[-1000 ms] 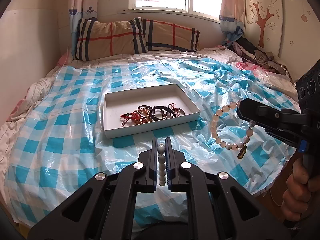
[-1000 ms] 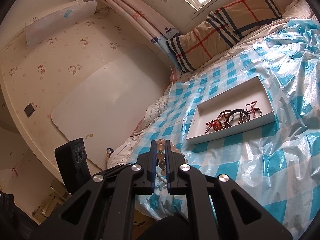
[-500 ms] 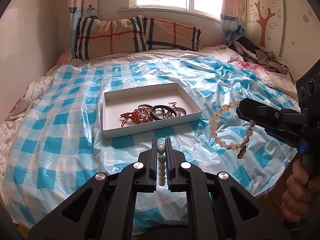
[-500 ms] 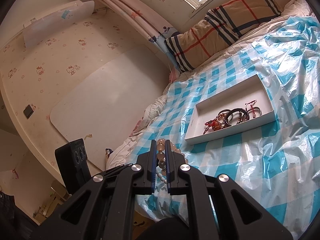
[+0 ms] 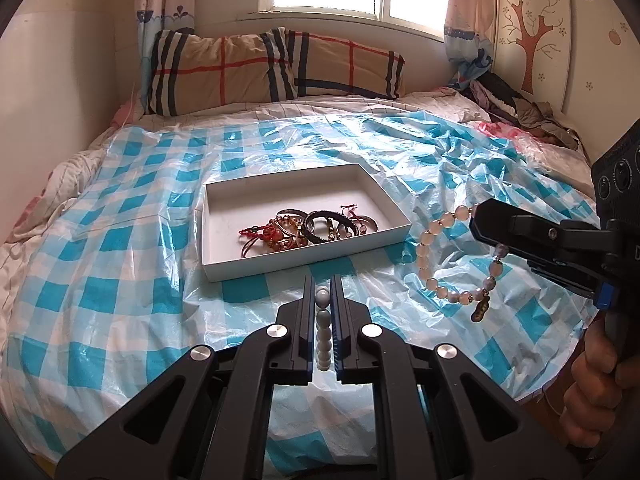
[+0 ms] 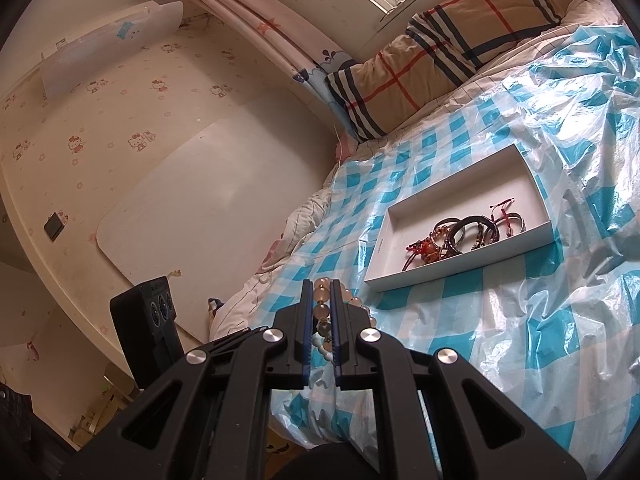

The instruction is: Organize jewelry

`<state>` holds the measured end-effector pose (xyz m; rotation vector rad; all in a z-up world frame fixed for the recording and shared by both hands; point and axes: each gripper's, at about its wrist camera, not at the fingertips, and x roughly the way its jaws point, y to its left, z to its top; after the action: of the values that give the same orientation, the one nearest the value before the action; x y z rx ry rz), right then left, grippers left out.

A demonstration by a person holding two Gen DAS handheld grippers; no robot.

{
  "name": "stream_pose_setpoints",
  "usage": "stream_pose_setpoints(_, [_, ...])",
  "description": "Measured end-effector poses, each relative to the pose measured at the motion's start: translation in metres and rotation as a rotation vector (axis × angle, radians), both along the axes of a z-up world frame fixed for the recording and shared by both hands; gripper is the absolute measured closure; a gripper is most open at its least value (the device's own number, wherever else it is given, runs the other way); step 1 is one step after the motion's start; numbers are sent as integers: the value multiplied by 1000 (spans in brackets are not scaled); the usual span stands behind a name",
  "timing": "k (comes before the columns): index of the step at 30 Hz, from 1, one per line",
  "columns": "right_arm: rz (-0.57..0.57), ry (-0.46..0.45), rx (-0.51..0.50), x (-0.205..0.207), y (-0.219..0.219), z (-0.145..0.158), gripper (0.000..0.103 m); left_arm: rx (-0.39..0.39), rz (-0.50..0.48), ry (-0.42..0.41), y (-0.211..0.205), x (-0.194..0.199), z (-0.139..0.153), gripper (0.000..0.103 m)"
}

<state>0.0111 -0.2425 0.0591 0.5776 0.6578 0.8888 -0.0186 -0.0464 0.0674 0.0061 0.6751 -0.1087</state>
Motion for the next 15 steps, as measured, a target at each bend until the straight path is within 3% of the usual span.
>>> stream_pose_setpoints(15, [-9, 8, 5, 11, 2, -6, 94, -1, 1, 8, 0, 18, -11, 96])
